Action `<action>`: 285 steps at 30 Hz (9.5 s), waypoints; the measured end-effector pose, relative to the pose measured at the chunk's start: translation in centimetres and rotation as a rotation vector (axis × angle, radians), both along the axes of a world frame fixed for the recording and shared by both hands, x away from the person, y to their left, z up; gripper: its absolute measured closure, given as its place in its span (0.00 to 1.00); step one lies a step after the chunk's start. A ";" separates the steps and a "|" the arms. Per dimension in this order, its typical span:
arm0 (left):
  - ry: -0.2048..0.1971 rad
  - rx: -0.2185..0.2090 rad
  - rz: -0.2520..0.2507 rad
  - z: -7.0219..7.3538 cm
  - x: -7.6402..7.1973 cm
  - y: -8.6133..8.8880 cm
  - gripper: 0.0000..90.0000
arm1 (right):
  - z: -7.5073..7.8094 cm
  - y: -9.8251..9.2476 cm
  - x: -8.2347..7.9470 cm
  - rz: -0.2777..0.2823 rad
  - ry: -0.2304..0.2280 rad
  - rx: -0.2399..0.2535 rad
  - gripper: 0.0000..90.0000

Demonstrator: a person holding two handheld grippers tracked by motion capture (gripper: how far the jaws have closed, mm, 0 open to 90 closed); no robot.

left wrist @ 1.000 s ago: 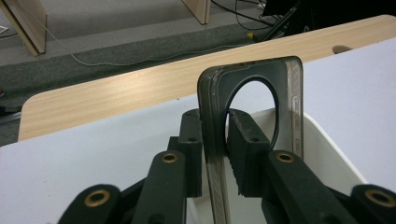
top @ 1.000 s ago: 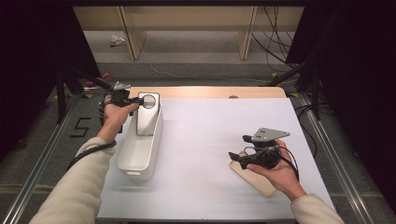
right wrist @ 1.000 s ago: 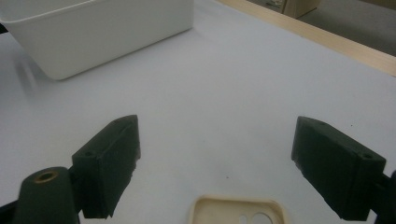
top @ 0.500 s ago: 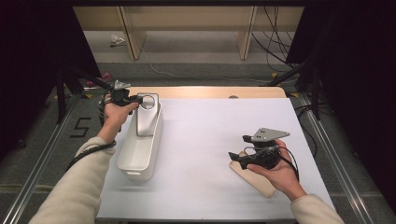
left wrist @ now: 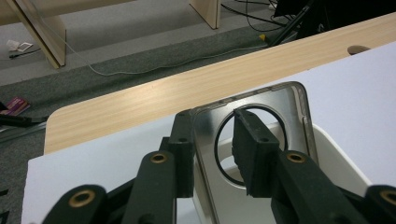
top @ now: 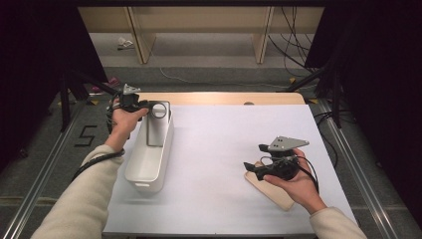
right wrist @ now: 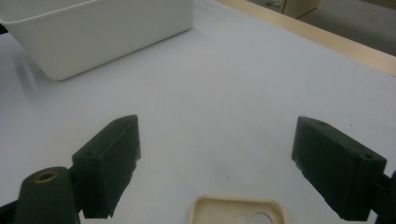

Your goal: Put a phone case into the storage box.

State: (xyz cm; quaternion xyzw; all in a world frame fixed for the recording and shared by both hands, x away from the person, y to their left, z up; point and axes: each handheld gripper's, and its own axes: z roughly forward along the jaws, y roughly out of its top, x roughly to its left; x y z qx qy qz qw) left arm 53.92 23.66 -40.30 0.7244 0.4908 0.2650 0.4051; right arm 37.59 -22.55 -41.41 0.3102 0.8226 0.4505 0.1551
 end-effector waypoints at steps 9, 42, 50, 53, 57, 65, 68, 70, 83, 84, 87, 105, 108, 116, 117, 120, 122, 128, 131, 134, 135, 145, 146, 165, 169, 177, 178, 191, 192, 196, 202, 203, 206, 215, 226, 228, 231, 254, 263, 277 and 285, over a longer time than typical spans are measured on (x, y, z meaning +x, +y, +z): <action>-0.014 -0.084 -0.019 1.2 -2.2 0.3 0.49 | 0.1 -0.3 0.1 -0.014 -0.002 -0.009 0.18; -0.154 -0.122 -0.241 -1.8 -19.5 -0.6 0.00 | -0.2 -2.3 1.2 -0.092 0.055 -0.049 0.18; -0.170 -0.114 -0.249 -1.7 -19.4 -0.6 0.00 | -0.4 -2.2 1.2 -0.089 0.065 -0.051 0.19; -0.171 -0.110 -0.251 -1.8 -19.5 -0.7 0.00 | -0.3 -2.2 1.1 -0.091 0.066 -0.051 0.19; -0.166 -0.110 -0.256 -1.9 -19.4 -0.8 0.00 | -0.3 -2.0 1.2 -0.076 0.084 -0.051 0.25; -0.151 -0.106 -0.262 -2.2 -19.3 -1.0 0.01 | -0.6 -1.5 1.2 -0.047 0.122 -0.126 0.58; -0.148 -0.101 -0.264 -2.3 -19.3 -1.1 0.02 | -1.1 -1.4 1.4 -0.024 0.161 -0.187 0.77; -0.145 -0.101 -0.260 -2.4 -19.3 -1.1 0.02 | -1.4 -1.3 1.6 -0.027 0.192 -0.219 0.88; -0.141 -0.105 -0.263 -2.5 -19.1 -1.1 0.02 | -2.3 -0.2 3.8 -0.036 0.293 -0.349 1.00; -0.141 -0.104 -0.265 -2.5 -19.1 -1.1 0.02 | -2.5 -0.1 3.9 -0.041 0.305 -0.362 1.00; -0.141 -0.104 -0.263 -2.4 -19.1 -1.1 0.02 | -2.9 0.0 4.5 -0.046 0.325 -0.384 1.00; -0.145 -0.107 -0.265 -2.4 -19.2 -1.2 0.03 | -4.3 -0.1 6.2 -0.102 0.375 -0.460 1.00; -0.146 -0.107 -0.267 -2.3 -19.2 -1.2 0.03 | -4.3 -0.5 6.4 -0.138 0.383 -0.463 1.00; -0.147 -0.110 -0.270 -2.3 -19.2 -1.2 0.03 | -4.1 -2.6 6.9 -0.228 0.407 -0.447 1.00; -0.147 -0.110 -0.270 -2.3 -19.2 -1.3 0.03 | -4.1 -2.8 6.9 -0.236 0.410 -0.448 1.00; -0.147 -0.110 -0.270 -2.3 -19.2 -1.3 0.03 | -4.0 -3.4 7.0 -0.261 0.426 -0.443 1.00; -0.149 -0.112 -0.268 -2.3 -19.2 -1.2 0.03 | -4.0 -3.8 7.0 -0.272 0.422 -0.449 1.00; -0.150 -0.109 -0.268 -2.3 -19.2 -1.2 0.03 | -3.9 -4.5 7.0 -0.303 0.433 -0.445 1.00; -0.152 -0.108 -0.267 -2.3 -19.2 -1.1 0.03 | -3.8 -4.8 7.0 -0.309 0.432 -0.450 1.00; -0.151 -0.108 -0.267 -2.3 -19.2 -1.2 0.03 | -3.7 -5.0 6.9 -0.316 0.432 -0.445 1.00; -0.153 -0.110 -0.268 -2.3 -19.2 -1.2 0.03 | -3.7 -5.1 6.9 -0.317 0.432 -0.443 1.00; -0.151 -0.109 -0.267 -2.3 -19.2 -1.2 0.03 | -3.7 -5.3 6.9 -0.324 0.431 -0.452 1.00; -0.148 -0.112 -0.266 -2.3 -19.2 -1.2 0.03 | -3.7 -5.3 6.9 -0.324 0.430 -0.453 1.00; -0.144 -0.093 -0.276 -2.6 -19.3 -1.2 0.04 | -1.2 -5.4 4.3 -0.033 0.211 -0.530 0.32; -0.142 -0.094 -0.276 -2.6 -19.3 -1.2 0.04 | -1.0 -5.0 3.2 0.062 0.204 -0.588 0.27; -0.141 -0.097 -0.276 -2.6 -19.4 -1.2 0.04 | -1.0 -4.3 1.6 0.151 0.202 -0.667 0.22; -0.141 -0.096 -0.277 -2.7 -19.4 -1.2 0.04 | -1.0 -4.3 1.4 0.156 0.202 -0.672 0.22; -0.140 -0.090 -0.285 -2.7 -19.4 -1.3 0.04 | -1.4 -3.9 -0.7 0.240 0.216 -0.745 0.23; -0.141 -0.089 -0.285 -2.7 -19.4 -1.3 0.04 | -1.5 -3.9 -0.9 0.253 0.220 -0.750 0.23; -0.139 -0.089 -0.285 -2.7 -19.4 -1.3 0.04 | -1.8 -3.6 -1.4 0.288 0.237 -0.782 0.23; -0.142 -0.094 -0.285 -2.6 -19.4 -1.4 0.04 | -2.2 -3.3 -2.0 0.332 0.261 -0.840 0.23; -0.142 -0.094 -0.284 -2.6 -19.4 -1.4 0.04 | -2.3 -3.3 -2.1 0.337 0.264 -0.848 0.24; -0.144 -0.094 -0.285 -2.6 -19.3 -1.3 0.04 | -2.5 -3.2 -2.2 0.349 0.267 -0.860 0.24; -0.145 -0.095 -0.287 -2.6 -19.3 -1.4 0.04 | -3.0 -3.0 -2.3 0.378 0.283 -0.893 0.26; -0.143 -0.095 -0.289 -2.6 -19.3 -1.4 0.04 | -3.6 -2.7 -2.4 0.409 0.293 -0.930 0.31; -0.141 -0.096 -0.293 -2.6 -19.4 -1.4 0.05 | -3.7 -2.7 -2.4 0.412 0.297 -0.932 0.35; -0.143 -0.095 -0.297 -2.6 -19.4 -1.5 0.05 | -3.8 -2.6 -2.5 0.425 0.302 -0.937 0.40; -0.143 -0.094 -0.301 -2.6 -19.4 -1.5 0.05 | -3.6 -2.1 -2.9 0.508 0.319 -0.952 0.65; -0.143 -0.093 -0.305 -2.6 -19.4 -1.6 0.06 | -3.6 -2.0 -3.1 0.528 0.305 -0.956 0.73; -0.145 -0.094 -0.309 -2.6 -19.4 -1.6 0.07 | -3.4 -1.7 -3.3 0.573 0.316 -0.964 0.92; -0.146 -0.096 -0.309 -2.6 -19.4 -1.6 0.07 | -3.4 -1.7 -3.3 0.588 0.324 -0.959 0.96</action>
